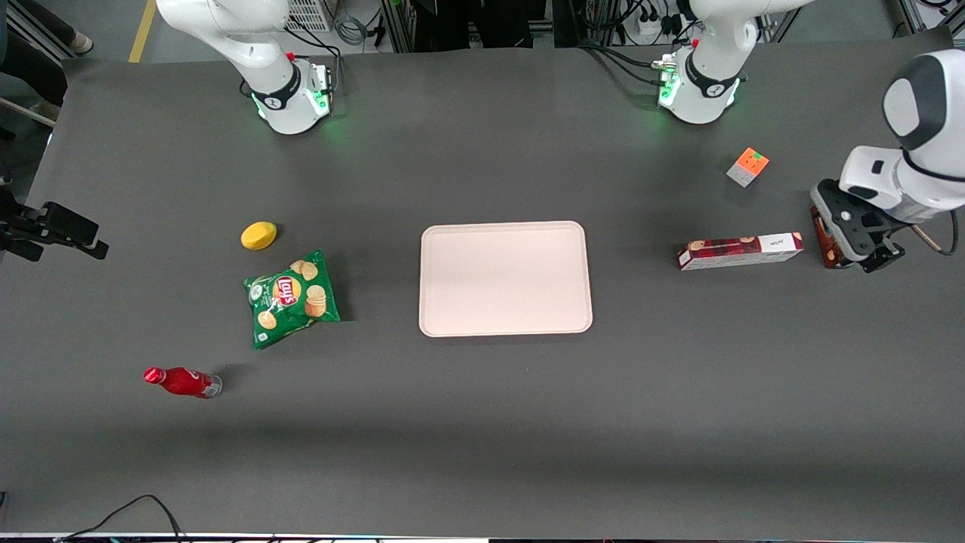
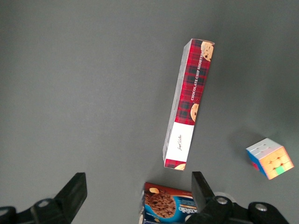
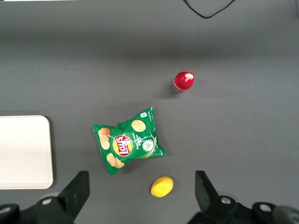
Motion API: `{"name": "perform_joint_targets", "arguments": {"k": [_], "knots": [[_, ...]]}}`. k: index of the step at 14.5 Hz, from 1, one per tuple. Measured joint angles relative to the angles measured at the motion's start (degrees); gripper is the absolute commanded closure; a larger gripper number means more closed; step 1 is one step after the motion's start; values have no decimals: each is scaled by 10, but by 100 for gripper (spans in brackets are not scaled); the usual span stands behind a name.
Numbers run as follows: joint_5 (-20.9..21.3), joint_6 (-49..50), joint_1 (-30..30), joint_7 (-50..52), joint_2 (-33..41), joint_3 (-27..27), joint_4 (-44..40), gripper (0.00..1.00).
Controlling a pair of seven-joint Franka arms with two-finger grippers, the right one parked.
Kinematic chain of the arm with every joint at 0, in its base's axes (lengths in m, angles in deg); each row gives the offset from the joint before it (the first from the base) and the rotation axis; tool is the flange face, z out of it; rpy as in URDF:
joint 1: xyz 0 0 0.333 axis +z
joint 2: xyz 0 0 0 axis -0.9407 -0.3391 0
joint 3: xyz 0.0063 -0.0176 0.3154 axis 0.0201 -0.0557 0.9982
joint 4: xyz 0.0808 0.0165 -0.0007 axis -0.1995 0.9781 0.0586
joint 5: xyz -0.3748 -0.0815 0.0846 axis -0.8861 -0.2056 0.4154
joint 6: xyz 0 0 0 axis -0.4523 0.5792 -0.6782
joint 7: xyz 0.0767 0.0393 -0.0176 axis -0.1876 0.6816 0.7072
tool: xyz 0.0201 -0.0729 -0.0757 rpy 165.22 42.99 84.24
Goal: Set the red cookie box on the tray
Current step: 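Lower the open left gripper over the red plaid shortbread box, then close the left gripper on the end of the shortbread box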
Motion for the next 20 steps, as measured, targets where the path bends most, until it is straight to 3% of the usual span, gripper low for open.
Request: {"name": "perform_joint_targets", "arguments": {"k": [4, 12, 20], "knots": [[-1, -69, -2, -22, 48, -5, 89, 0], [-1, -268, -12, -35, 50, -7, 237, 0], [-1, -434, -13, -39, -38, -7, 290, 0]]}}
